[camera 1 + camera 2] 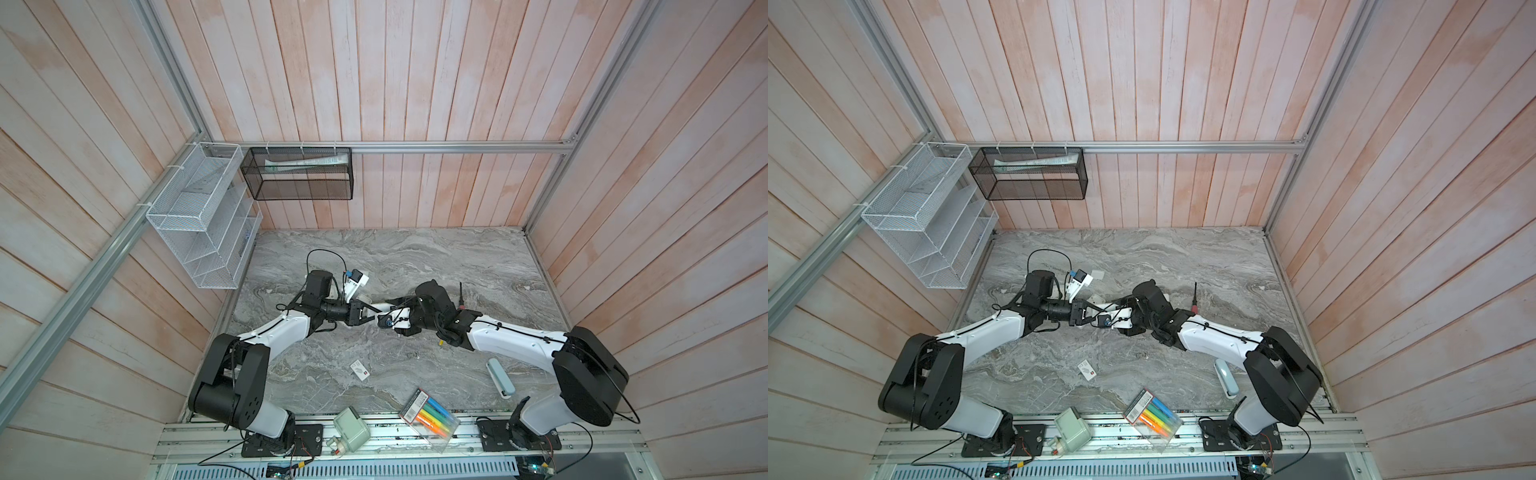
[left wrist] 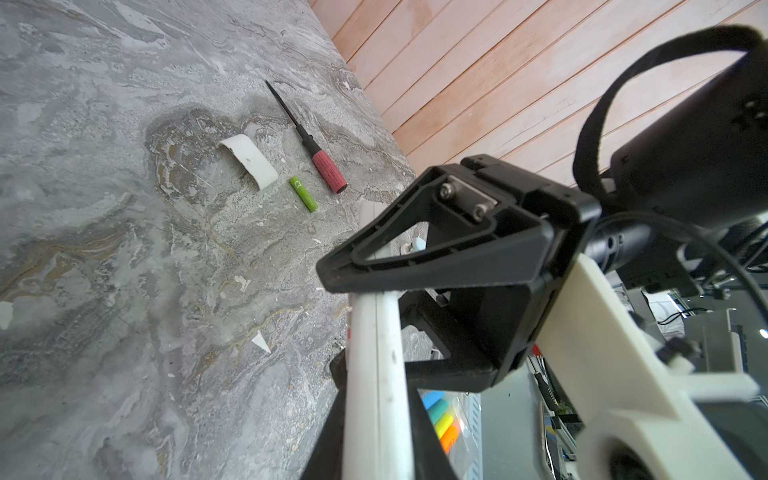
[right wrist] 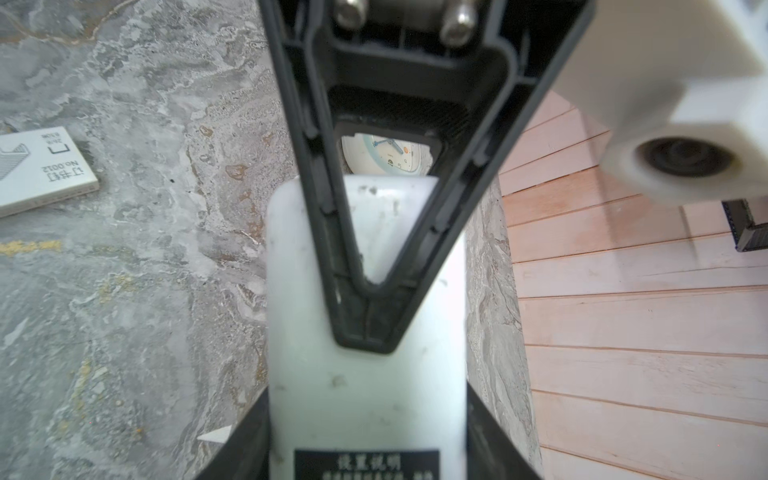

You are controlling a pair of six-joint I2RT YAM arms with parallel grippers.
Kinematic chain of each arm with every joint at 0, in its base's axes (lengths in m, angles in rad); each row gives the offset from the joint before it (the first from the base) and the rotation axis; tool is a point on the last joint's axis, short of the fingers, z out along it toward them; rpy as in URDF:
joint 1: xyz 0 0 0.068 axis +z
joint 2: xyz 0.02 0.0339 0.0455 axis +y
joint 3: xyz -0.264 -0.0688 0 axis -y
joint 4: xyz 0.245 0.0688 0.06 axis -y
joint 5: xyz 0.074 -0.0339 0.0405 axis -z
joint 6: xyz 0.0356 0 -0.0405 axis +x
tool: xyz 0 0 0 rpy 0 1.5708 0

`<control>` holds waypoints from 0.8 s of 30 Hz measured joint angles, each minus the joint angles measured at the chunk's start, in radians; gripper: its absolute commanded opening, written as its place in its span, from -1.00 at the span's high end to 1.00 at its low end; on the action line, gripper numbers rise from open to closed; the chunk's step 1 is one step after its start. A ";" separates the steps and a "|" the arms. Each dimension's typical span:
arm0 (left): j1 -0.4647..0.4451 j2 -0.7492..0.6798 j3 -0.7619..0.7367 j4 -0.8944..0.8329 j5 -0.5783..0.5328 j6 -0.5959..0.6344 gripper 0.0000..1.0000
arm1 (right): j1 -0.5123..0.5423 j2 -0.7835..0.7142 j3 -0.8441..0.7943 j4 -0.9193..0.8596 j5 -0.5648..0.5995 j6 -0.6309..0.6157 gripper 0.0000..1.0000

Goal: Unload the batteries from the remote control

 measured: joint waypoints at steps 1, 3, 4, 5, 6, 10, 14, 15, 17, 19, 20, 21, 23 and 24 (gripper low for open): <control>0.000 0.000 0.000 0.000 0.000 0.000 0.53 | 0.000 0.000 0.000 0.000 0.000 -0.001 0.27; 0.000 0.000 0.000 0.003 0.001 0.001 0.39 | 0.000 0.000 0.001 -0.003 -0.001 0.005 0.37; 0.000 0.000 0.000 0.008 0.002 0.002 0.30 | 0.000 0.000 0.001 -0.006 -0.001 0.010 0.39; 0.000 0.000 0.000 0.016 0.005 0.004 0.12 | 0.000 0.000 0.001 -0.011 -0.002 0.016 0.41; 0.000 0.000 0.001 0.023 0.005 0.004 -0.19 | 0.000 0.000 0.001 -0.018 -0.005 0.024 0.42; 0.000 0.000 0.002 0.043 0.005 -0.005 -1.00 | 0.000 0.000 0.000 -0.038 -0.023 0.056 0.44; 0.010 -0.003 0.002 0.055 -0.015 -0.013 -1.00 | 0.000 -0.002 -0.013 -0.055 -0.039 0.111 0.44; 0.017 -0.008 0.001 0.058 -0.027 -0.016 -1.00 | 0.000 -0.002 -0.017 -0.063 -0.042 0.129 0.43; 0.036 -0.029 -0.004 0.065 -0.061 -0.026 -1.00 | 0.000 -0.002 -0.019 -0.087 -0.042 0.166 0.43; 0.056 -0.063 -0.016 0.069 -0.106 -0.034 -1.00 | 0.000 -0.002 -0.019 -0.108 -0.042 0.208 0.42; 0.065 -0.087 -0.023 0.068 -0.140 -0.037 -1.00 | 0.000 -0.001 -0.019 -0.117 -0.042 0.228 0.43; 0.073 -0.116 -0.030 0.066 -0.186 -0.038 -1.00 | 0.000 -0.001 -0.019 -0.126 -0.042 0.252 0.42; 0.082 -0.169 -0.043 0.064 -0.270 -0.050 -1.00 | 0.000 0.003 -0.019 -0.137 -0.044 0.294 0.42; 0.087 -0.198 -0.051 0.063 -0.315 -0.061 -1.00 | 0.000 0.009 -0.018 -0.143 -0.047 0.323 0.42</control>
